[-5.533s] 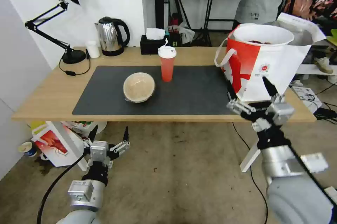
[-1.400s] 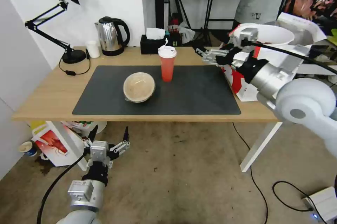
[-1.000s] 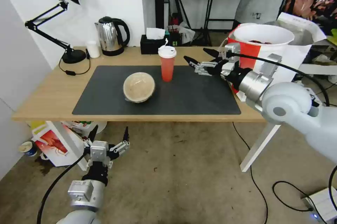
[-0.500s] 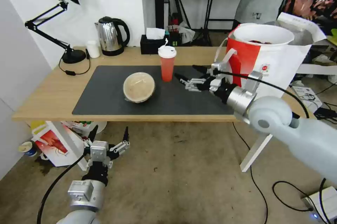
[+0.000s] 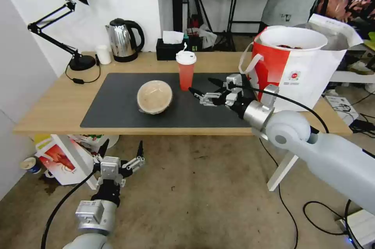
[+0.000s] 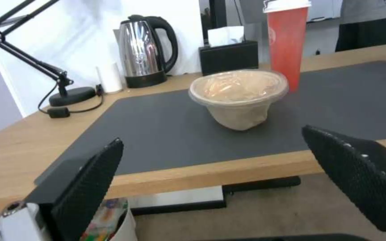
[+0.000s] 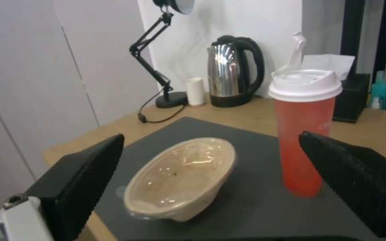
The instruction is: Pick up the trash from the table and place it into the takeout bag.
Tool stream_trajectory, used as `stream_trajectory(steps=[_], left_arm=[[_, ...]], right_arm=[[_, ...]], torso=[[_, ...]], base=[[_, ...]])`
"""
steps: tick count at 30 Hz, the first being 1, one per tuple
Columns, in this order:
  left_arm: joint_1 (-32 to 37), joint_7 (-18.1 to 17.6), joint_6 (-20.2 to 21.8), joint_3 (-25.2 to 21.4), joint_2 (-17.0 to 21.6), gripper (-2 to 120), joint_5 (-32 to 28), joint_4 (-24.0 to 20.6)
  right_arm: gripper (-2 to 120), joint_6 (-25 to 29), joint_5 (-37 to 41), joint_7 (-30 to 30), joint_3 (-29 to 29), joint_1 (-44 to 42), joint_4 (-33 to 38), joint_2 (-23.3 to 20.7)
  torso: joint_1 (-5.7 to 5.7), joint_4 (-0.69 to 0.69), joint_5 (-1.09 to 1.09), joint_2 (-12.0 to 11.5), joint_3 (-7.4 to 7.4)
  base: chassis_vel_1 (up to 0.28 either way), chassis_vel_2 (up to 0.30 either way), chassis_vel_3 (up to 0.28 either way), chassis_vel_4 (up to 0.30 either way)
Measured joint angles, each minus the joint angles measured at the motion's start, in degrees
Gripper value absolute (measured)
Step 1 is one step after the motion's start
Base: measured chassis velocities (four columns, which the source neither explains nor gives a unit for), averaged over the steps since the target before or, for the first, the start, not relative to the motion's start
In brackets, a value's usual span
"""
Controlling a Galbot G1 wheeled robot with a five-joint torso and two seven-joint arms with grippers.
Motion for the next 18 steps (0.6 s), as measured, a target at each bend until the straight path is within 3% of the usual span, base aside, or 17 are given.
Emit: stream_trajectory(steps=[18], left_arm=[[0.0, 0.0, 0.0, 0.0, 0.0, 100, 0.0, 0.0]], right_arm=[[100, 0.15, -1.21, 0.28, -0.71, 1.25, -4.48, 3.19]], torso=[[-0.01, -0.01, 0.0, 0.0, 0.0]], base=[[0.0, 0.0, 0.0, 0.0]])
